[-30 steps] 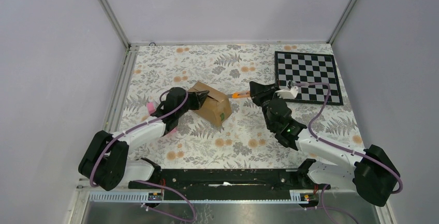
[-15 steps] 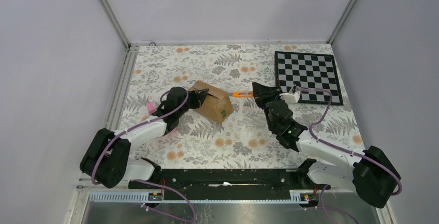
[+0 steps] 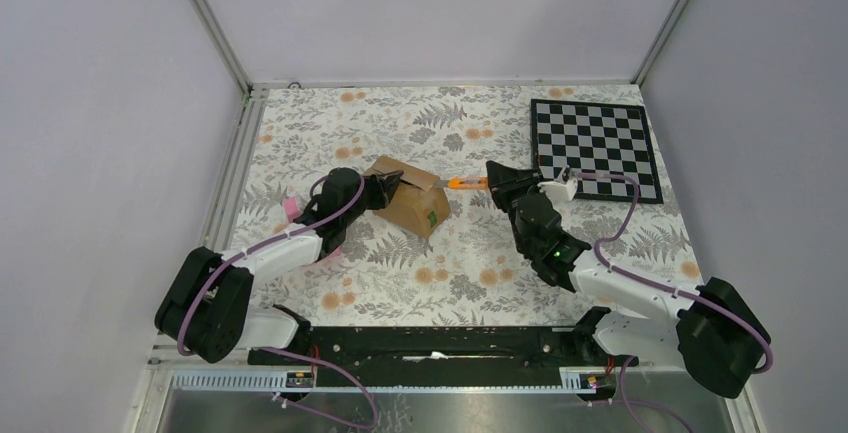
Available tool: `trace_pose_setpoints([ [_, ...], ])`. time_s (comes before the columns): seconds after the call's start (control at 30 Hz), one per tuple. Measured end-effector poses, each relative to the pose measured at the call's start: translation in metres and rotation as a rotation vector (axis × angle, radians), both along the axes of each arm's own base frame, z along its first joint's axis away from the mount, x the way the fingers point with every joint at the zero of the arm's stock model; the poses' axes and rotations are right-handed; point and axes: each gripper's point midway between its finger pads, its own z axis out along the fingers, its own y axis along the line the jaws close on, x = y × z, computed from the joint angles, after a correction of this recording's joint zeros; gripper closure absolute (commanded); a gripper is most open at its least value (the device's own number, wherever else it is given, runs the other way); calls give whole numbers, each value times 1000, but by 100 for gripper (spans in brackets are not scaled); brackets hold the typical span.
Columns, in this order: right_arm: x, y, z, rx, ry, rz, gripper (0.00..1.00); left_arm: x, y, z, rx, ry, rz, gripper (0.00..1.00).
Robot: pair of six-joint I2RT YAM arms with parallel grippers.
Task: Unpack the express box
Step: Cut the express box at the center of the board.
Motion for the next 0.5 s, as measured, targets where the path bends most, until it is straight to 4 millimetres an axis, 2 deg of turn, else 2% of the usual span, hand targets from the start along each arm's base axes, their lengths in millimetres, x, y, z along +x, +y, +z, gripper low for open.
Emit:
trace_pose_setpoints([
  [0.5,4,-5,-16,-4,48,-24,100,0,0,0,-2,-1,1,100],
])
